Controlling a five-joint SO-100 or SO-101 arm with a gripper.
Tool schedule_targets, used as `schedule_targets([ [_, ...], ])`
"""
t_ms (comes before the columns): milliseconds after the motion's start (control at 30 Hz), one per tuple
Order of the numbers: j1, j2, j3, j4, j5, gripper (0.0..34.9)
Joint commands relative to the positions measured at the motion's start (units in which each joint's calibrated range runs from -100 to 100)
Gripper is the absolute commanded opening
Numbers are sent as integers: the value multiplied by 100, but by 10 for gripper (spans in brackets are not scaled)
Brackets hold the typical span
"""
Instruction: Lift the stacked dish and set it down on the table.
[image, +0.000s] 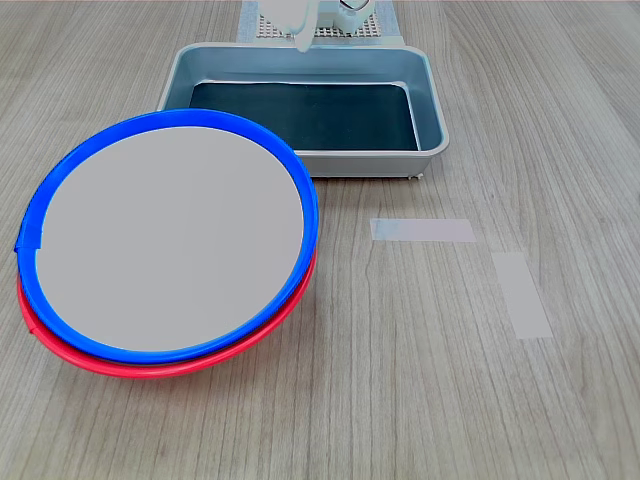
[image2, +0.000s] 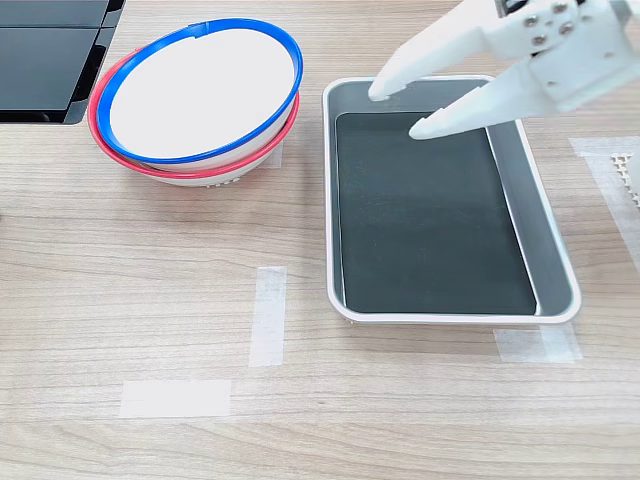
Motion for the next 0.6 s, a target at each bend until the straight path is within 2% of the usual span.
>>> schedule_targets([
  [0, -131, 1417, -1401, 72, -137, 178],
  [200, -47, 3311, -2903, 72, -176, 178],
  [567, 471, 4761, -4050, -150, -254, 191],
])
